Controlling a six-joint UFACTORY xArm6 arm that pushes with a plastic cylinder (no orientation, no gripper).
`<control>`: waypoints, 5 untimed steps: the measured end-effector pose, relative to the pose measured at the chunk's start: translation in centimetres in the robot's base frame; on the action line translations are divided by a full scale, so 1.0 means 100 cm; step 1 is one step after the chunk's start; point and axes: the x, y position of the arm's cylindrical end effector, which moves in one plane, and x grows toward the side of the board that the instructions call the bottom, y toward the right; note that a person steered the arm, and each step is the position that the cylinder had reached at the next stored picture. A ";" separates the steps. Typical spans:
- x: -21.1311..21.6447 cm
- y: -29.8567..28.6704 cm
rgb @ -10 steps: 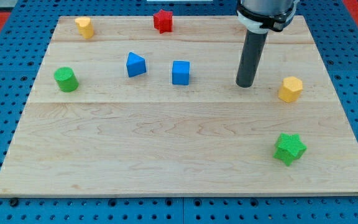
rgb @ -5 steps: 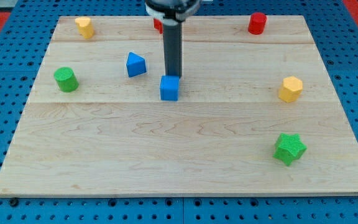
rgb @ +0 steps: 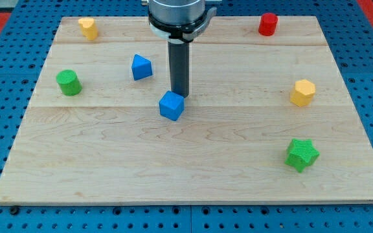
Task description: Place blue cube towards the bottom centre of the board
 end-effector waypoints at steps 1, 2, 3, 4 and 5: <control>0.000 -0.020; 0.000 -0.081; 0.015 -0.085; -0.020 -0.076; 0.048 -0.039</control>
